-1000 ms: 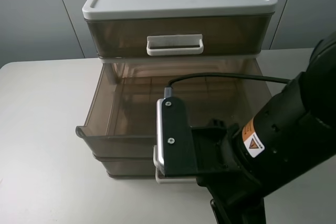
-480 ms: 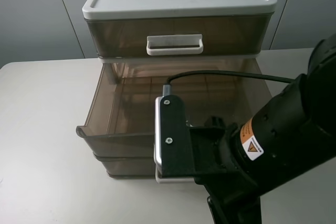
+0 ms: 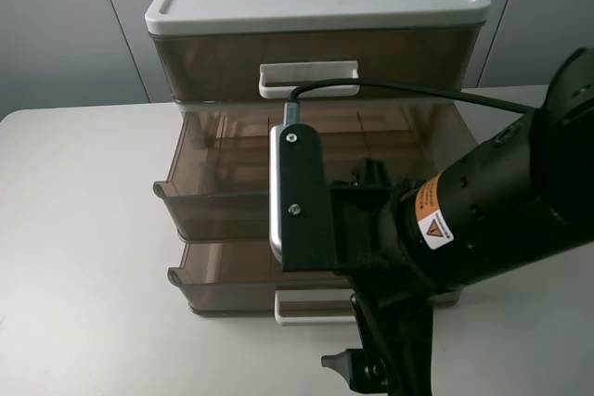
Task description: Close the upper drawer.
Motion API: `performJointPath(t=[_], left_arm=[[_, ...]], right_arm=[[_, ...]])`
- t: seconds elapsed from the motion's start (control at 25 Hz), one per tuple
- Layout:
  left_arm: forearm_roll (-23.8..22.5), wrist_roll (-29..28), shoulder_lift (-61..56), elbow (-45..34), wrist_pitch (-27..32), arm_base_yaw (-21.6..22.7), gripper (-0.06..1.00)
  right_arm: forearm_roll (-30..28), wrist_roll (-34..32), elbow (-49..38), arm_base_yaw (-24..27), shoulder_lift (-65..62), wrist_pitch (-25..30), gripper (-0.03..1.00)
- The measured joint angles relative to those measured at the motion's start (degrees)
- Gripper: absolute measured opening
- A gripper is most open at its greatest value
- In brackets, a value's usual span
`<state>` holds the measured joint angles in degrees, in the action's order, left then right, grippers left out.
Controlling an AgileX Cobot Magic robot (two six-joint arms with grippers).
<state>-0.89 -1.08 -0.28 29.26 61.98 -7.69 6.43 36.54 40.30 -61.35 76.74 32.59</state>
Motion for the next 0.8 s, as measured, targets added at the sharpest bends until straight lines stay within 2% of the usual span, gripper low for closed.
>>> performJointPath(t=[0.32,0.56,0.8], left_arm=[[0.00,0.00,0.00,0.00,0.00,0.00,0.74],[0.00,0.00,0.00,0.00,0.00,0.00,0.74],[0.00,0.00,0.00,0.00,0.00,0.00,0.74]], right_arm=[[-0.09,-0.11,0.00,0.00,0.00,0.00,0.70],[0.78,-0.11,0.00,0.13,0.00,3.90,0.70],[0.00,-0.11,-0.42,0.13,0.00,3.88,0.70]])
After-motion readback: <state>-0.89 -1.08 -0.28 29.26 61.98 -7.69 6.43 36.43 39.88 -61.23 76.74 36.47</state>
